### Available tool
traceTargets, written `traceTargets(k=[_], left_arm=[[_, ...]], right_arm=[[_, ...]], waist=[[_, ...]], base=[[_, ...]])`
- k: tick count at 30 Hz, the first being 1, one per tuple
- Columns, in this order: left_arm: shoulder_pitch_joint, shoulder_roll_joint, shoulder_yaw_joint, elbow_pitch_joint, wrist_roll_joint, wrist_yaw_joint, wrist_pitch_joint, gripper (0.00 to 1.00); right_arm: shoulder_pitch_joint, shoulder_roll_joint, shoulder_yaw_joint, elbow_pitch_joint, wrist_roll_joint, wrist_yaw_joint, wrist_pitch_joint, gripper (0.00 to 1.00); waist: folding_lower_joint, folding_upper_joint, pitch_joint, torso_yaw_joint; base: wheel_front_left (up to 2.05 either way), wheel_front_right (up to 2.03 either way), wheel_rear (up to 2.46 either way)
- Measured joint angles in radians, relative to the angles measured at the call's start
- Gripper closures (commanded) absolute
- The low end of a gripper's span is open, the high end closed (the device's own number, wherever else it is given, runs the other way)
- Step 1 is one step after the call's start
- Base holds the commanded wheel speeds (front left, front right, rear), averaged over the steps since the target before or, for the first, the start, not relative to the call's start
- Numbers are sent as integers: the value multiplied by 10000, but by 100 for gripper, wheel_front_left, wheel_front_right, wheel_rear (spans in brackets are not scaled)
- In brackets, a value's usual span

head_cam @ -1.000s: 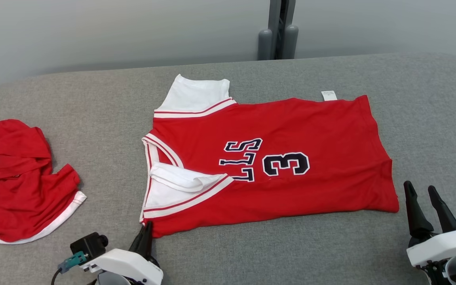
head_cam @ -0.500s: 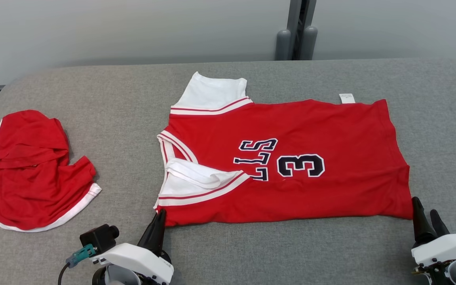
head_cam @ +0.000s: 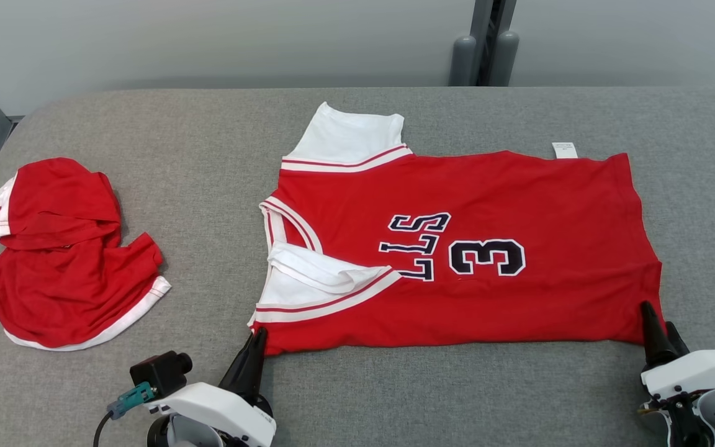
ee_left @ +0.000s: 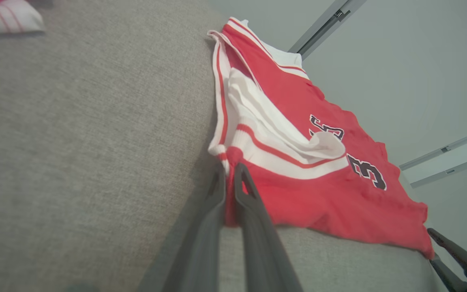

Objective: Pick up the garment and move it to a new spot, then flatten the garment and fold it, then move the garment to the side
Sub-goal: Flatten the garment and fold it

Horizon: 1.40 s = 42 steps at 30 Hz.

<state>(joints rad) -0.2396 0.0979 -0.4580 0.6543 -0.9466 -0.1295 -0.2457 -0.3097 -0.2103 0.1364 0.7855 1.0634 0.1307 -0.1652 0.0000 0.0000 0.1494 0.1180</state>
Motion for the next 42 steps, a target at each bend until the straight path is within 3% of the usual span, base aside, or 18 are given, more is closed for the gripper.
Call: traceTargets(k=[12, 25, 32, 42], left_arm=[[-15, 142, 219, -167, -59, 0, -29, 100], [128, 391, 13, -353, 23, 0, 98, 100], [399, 736, -180, -483, 48, 92, 633, 100], [1058, 1436, -675, -1202, 123, 428, 2067, 100]], right_arm=[[87, -602, 514, -514, 798, 0, -416, 100], [725, -1762, 1358, -1304, 1432, 0, 709, 100], [1297, -2497, 1894, -1971, 1649, 2, 1440, 100], [1870, -2989, 2059, -2245, 2171, 2, 2217, 100]], waist=[[0, 0, -144, 8], [0, 0, -575, -108], [0, 0, -819, -204], [0, 0, -1024, -324]], base=[[0, 0, 0], [0, 0, 0], [0, 0, 0], [0, 0, 0]])
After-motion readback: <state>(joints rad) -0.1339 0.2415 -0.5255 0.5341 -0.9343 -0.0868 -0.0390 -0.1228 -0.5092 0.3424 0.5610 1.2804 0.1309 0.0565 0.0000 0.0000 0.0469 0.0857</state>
